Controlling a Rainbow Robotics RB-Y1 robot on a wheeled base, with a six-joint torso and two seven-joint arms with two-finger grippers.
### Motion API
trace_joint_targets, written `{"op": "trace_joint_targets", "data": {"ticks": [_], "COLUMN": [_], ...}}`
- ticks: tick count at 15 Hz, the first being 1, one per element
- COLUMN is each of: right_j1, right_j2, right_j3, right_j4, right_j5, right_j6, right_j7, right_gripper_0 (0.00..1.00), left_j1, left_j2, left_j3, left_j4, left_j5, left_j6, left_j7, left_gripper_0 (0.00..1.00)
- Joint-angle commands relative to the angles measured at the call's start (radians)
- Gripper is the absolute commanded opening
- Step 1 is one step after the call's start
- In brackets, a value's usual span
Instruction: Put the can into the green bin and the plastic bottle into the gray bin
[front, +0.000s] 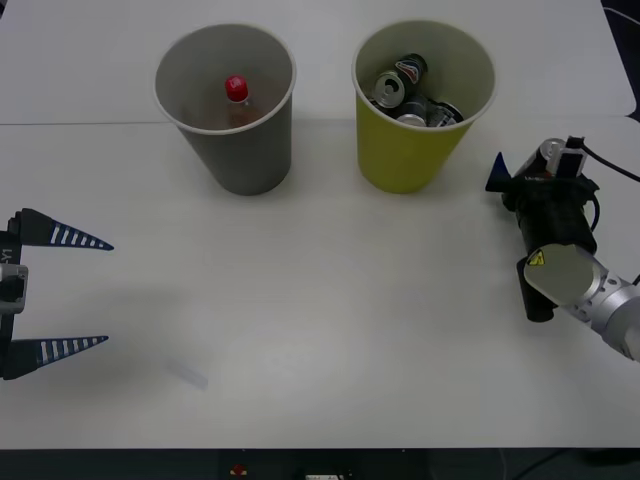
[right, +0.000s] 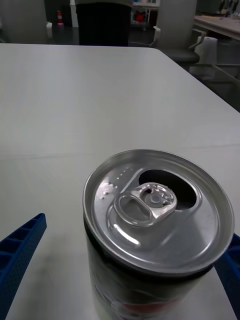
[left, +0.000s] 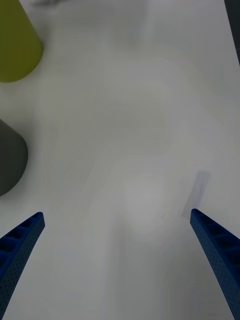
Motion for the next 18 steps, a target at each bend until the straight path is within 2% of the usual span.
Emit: {"op": "trace_joint_targets", "data": {"ticks": [1,2,10,14,15,18], "right_j1": [-0.001,-0.001,0.012,0.088,0.118,0.218], "right_j2": [0.0,-0.001,-0.021,-0.107,-0.147,-0.244], "right_j3": [0.0,0.0,0.0,0.0,-0.003,-0.088], "right_j4": [0.002,0.002,-0.023,-0.182,-0.247,-0.414], "right_j5": [0.0,0.0,0.009,0.01,0.013,0.092], "right_j6": [-0.001,-0.001,-0.003,-0.01,-0.026,-0.145], "right_j7": [0.01,0.012,0.012,0.013,0.013,0.023], "right_gripper_0": [0.16,0.0,0.0,0.0,0.0,0.0], "left_j1": [0.0,0.0,0.0,0.0,0.0,0.0], "left_j2": [0.0,0.0,0.0,0.0,0.0,0.0], "left_j3": [0.0,0.0,0.0,0.0,0.0,0.0], "left_j4": [0.0,0.0,0.0,0.0,0.0,0.0], "left_j5": [0.0,0.0,0.0,0.0,0.0,0.0], "left_j6": [0.0,0.0,0.0,0.0,0.0,0.0], "left_j7": [0.0,0.0,0.0,0.0,0.0,0.0], "left_gripper_0": [1.0,1.0,1.0,1.0,1.0,1.0]}}
